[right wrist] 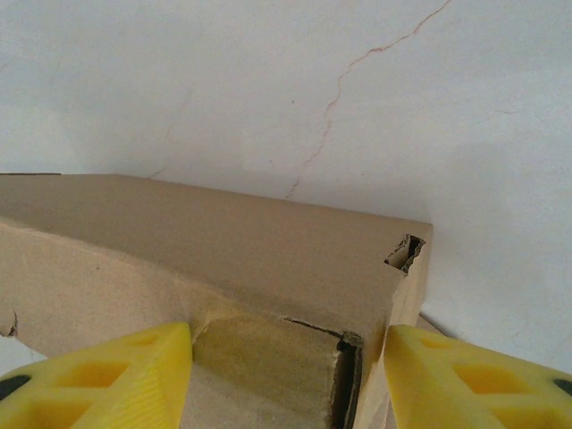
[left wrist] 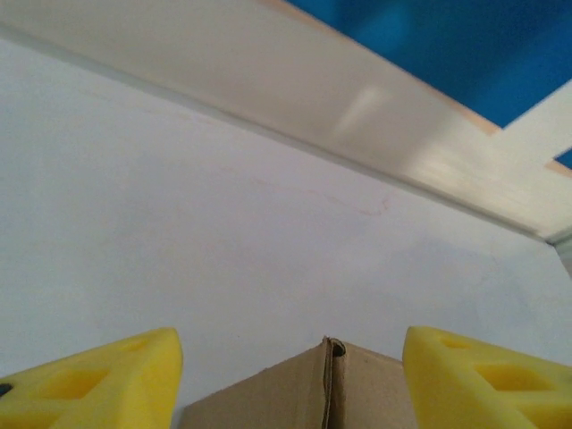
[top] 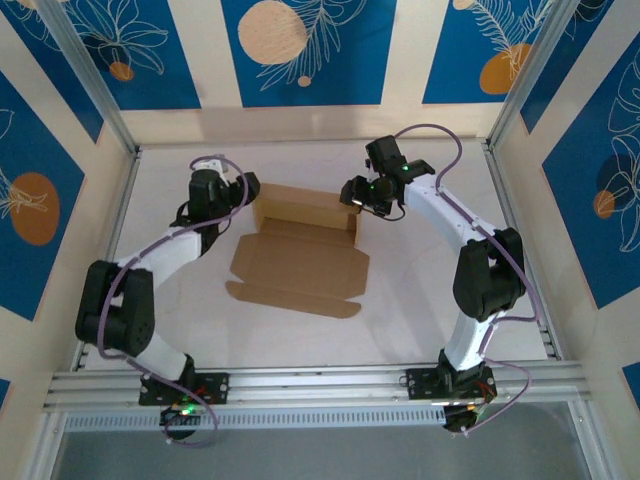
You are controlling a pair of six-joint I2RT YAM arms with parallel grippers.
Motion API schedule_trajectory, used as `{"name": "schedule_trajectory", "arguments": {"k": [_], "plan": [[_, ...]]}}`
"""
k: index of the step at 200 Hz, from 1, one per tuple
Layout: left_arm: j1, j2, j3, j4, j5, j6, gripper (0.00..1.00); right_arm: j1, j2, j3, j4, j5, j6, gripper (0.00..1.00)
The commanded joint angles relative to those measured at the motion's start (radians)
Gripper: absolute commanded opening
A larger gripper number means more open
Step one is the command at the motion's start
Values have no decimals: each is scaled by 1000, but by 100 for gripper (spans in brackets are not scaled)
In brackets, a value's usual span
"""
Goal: Fold the paper box
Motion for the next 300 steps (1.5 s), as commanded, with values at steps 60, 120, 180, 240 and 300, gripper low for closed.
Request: {"name": "schedule_trajectory", "arguments": {"k": [60, 120, 180, 240, 300], "plan": [[6, 91, -99, 210, 191, -169, 37, 9, 2, -30, -35, 31, -24, 60], [-1, 92, -177, 290, 190, -287, 34, 36, 21, 13, -80, 60, 20, 68], [-1, 33, -134, 136, 182, -332, 53, -24, -20, -9, -74, -7, 66, 80], [14, 38, -143, 140, 250, -382, 65, -25, -64, -63, -76, -68, 71, 89], [13, 63, -163, 266, 313, -513, 63, -40, -86, -157, 46, -268, 190, 95]]}}
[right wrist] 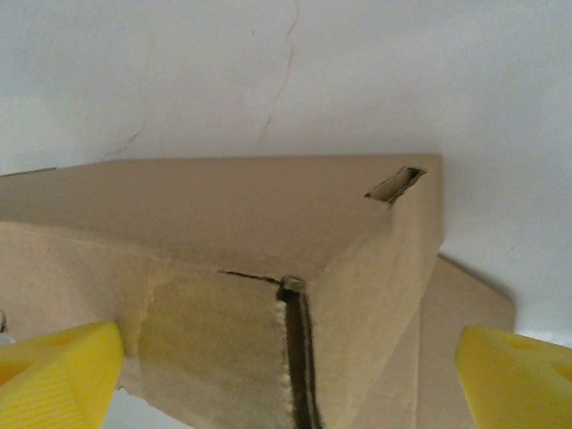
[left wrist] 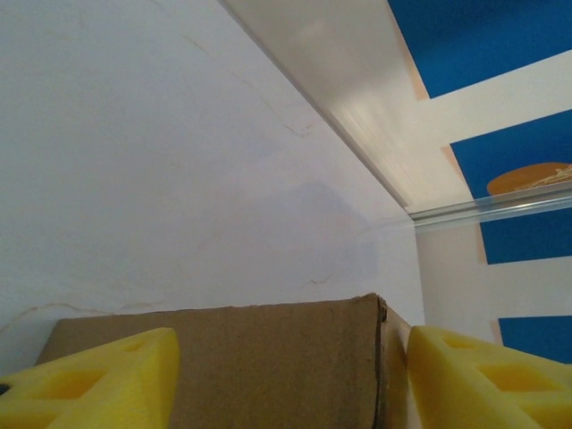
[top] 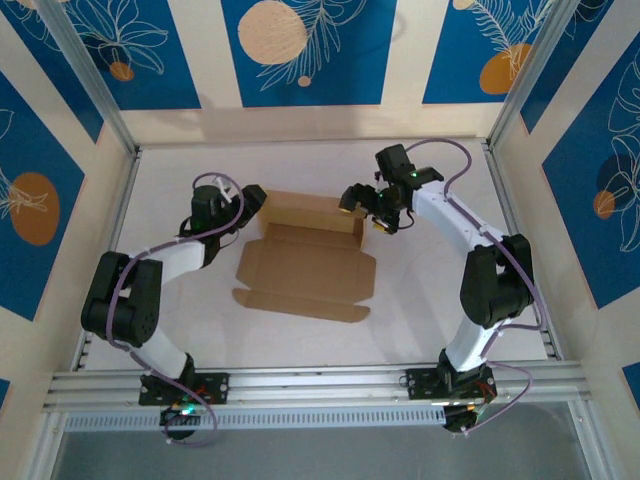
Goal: Fold the paper box
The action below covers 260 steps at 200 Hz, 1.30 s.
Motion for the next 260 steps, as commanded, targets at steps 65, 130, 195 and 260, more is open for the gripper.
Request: {"name": "schedule_trajectory", "arguments": {"k": [65, 130, 195, 260], "plan": [[-48, 136, -141, 430, 49, -386, 44, -7, -19, -124, 230, -248, 244, 90], [-85, 190, -188, 558, -35, -447, 46, -2, -25, -112, 194, -193, 232, 90], [-1, -53, -79, -57, -40, -79, 66, -17, -100, 27, -83, 283, -98, 97], [13, -209, 141, -573, -154, 204, 75, 217, -100, 192, -48, 380, -588, 69]]}}
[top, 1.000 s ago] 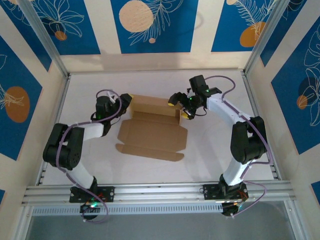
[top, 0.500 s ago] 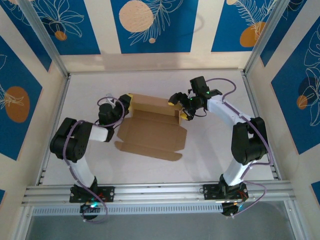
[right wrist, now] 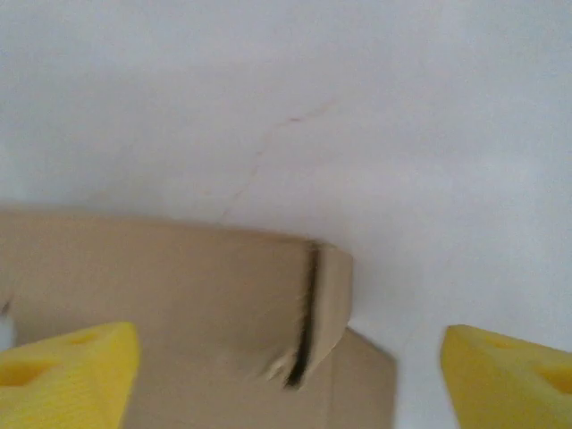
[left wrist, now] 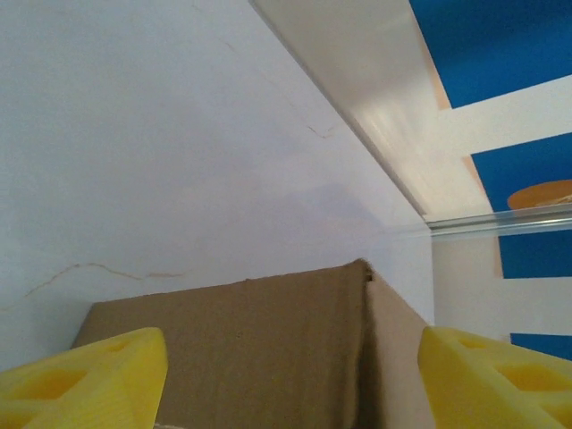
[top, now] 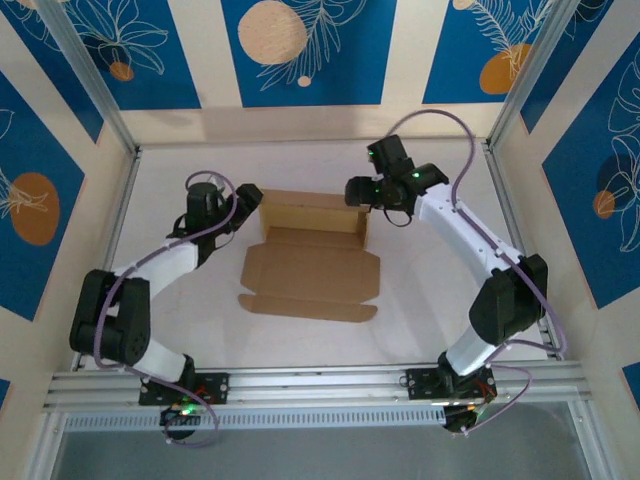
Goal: Fold the paper box
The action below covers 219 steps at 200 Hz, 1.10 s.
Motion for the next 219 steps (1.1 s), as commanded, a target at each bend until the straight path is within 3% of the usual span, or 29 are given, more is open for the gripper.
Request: {"name": "schedule_trajectory", "arguments": {"k": [1, 23, 62, 125, 161, 196, 219], "plan": [[9, -72, 89, -289, -72, 158, 75, 79, 17, 83, -5, -15, -241, 68], [9, -130, 114, -380, -123, 187, 75, 116, 109, 197, -80, -90, -268, 50], [9, -226, 99, -434, -123, 186, 76, 135, 270, 328, -174, -141, -256, 44], [8, -283, 113, -484, -54, 138, 76, 19, 471, 520, -211, -247, -176, 44], [8, -298, 143, -507, -39, 130, 75, -64, 689, 803, -313, -267, -138, 45], [8, -300, 188, -541, -41, 144, 76, -162, 893, 1106, -379, -385, -69, 52], [6, -314, 198, -569, -40, 165, 75, -162, 853, 1112, -358, -378, -121, 56]]}}
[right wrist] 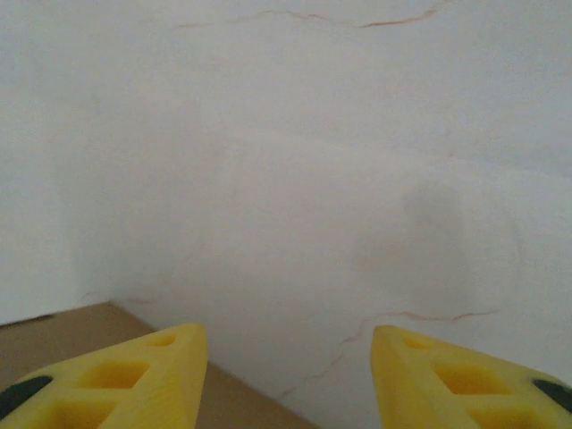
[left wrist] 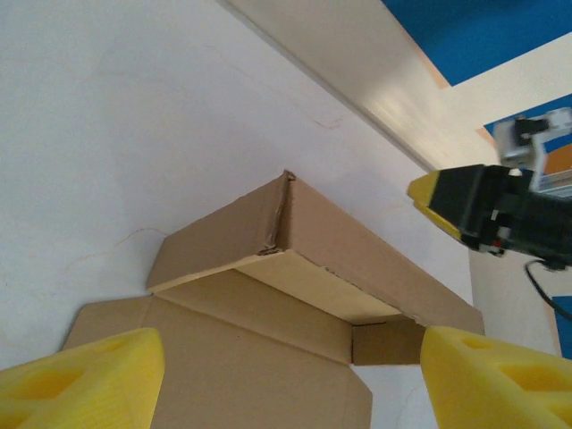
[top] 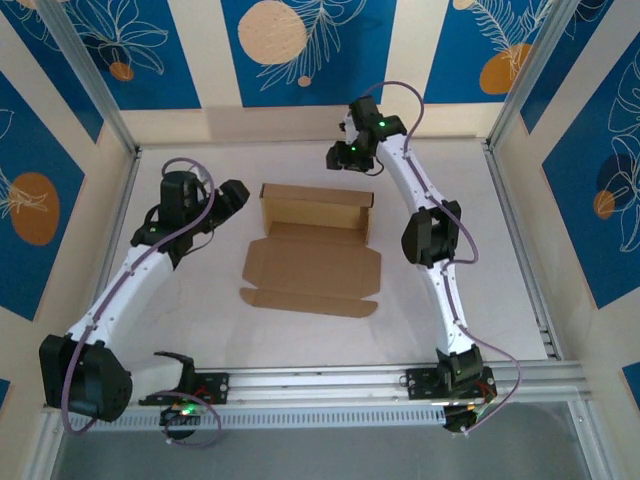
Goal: Fold the paper box
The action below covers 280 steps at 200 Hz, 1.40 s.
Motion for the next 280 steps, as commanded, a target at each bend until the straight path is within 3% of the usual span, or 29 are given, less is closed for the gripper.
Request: {"name": "schedule_trajectory", "arguments": {"k": [1, 19, 28, 40, 59, 81, 97, 120, 125, 133, 153, 220, 280], "plan": [[5, -36, 36, -55, 15, 24, 75, 3, -56, 20, -40, -48, -18, 56], [5, -60, 23, -84, 7, 62, 75, 74, -230, -223, 129, 173, -150, 68], [2, -75, 18, -103, -4, 91, 75, 126, -332, -395, 281, 351, -297, 73], [1, -97, 13, -133, -30, 132, 75, 182, -426, -573, 459, 471, -500, 74], [-4, -140, -5, -151, -60, 163, 75, 235, -536, -780, 670, 555, -783, 78], [-9, -182, -19, -168, -63, 182, 75, 255, -616, -846, 718, 589, -865, 83], [-12, -205, -19, -183, -67, 205, 75, 259, -663, -843, 641, 526, -851, 86], [-21, -232, -22, -187, -72, 221, 75, 260, -709, -869, 456, 247, -889, 90], [-24, -233, -23, -184, -66, 221, 75, 259, -708, -867, 418, 194, -898, 100], [-27, -233, -22, -181, -57, 221, 75, 258, -700, -865, 382, 141, -902, 99], [-32, -239, -19, -175, -36, 219, 75, 254, -659, -836, 311, 65, -885, 99], [-38, -232, -41, -132, 4, 200, 74, 213, -531, -801, 298, -9, -839, 99], [-38, -195, -7, -130, 12, 197, 74, 38, -286, -491, 181, -295, -499, 97]]}}
